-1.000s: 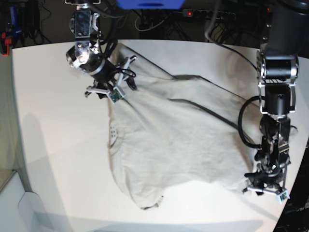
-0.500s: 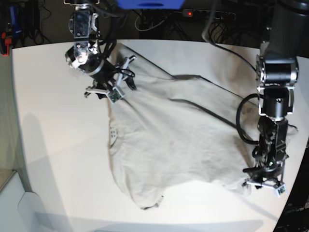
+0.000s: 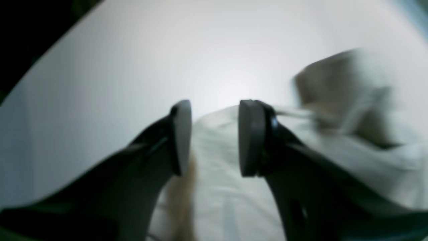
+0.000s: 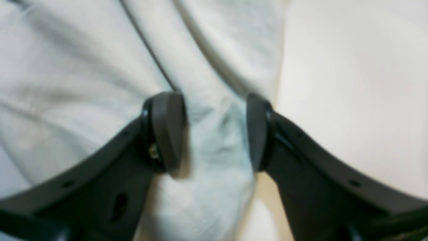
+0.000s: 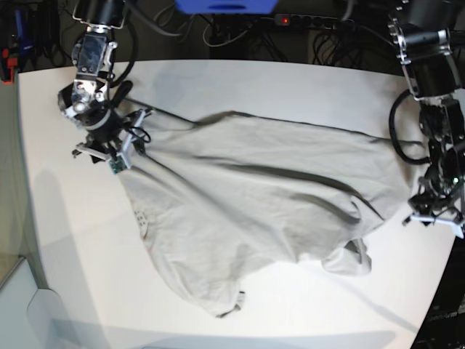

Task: Layout the t-shirt on the table in an organized manner, then fold the t-shirt properly
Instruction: 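Grasp the shirt edge with the left gripper and pull it outward, then grasp the shirt hem with both grippers and pull it taut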

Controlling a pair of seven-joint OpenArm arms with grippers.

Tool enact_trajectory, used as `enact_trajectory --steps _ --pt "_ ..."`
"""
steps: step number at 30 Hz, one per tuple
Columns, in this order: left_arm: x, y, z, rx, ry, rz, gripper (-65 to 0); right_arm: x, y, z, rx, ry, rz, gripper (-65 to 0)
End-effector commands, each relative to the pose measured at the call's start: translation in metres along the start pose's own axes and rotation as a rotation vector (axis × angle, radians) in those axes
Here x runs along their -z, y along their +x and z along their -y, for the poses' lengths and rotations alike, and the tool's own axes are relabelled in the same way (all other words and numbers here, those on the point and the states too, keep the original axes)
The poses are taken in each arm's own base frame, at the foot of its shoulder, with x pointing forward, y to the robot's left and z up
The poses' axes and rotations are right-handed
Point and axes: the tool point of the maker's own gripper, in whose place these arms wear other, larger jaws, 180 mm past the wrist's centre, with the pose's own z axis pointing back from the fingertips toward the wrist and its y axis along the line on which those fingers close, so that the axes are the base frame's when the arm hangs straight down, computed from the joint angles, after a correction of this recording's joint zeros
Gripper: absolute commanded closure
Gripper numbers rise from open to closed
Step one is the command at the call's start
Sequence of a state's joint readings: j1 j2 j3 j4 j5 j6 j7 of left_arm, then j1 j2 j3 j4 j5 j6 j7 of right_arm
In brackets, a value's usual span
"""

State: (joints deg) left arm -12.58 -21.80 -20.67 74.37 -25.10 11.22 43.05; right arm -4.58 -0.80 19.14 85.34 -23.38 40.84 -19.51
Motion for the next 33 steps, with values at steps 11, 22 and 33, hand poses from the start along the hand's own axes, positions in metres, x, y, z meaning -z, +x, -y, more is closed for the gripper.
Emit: enact_trajectory --steps 11,22,33 --pt "-0.008 -0.091 -0.012 0.003 0.016 -0.153 -23.0 -0.024 0.023 0.016 -0.058 -0.108 0.007 -27.3" --pt "-0.052 -0.133 -0.042 0.079 0.042 -0.225 -22.9 -0.046 0.081 0.003 -0.088 -0.142 0.155 -27.5" --pt "-0.112 -0.06 -0.06 0.021 0.065 -0.065 -22.9 -0.041 0.09 -0.034 -0.118 -0.053 0.176 -27.4"
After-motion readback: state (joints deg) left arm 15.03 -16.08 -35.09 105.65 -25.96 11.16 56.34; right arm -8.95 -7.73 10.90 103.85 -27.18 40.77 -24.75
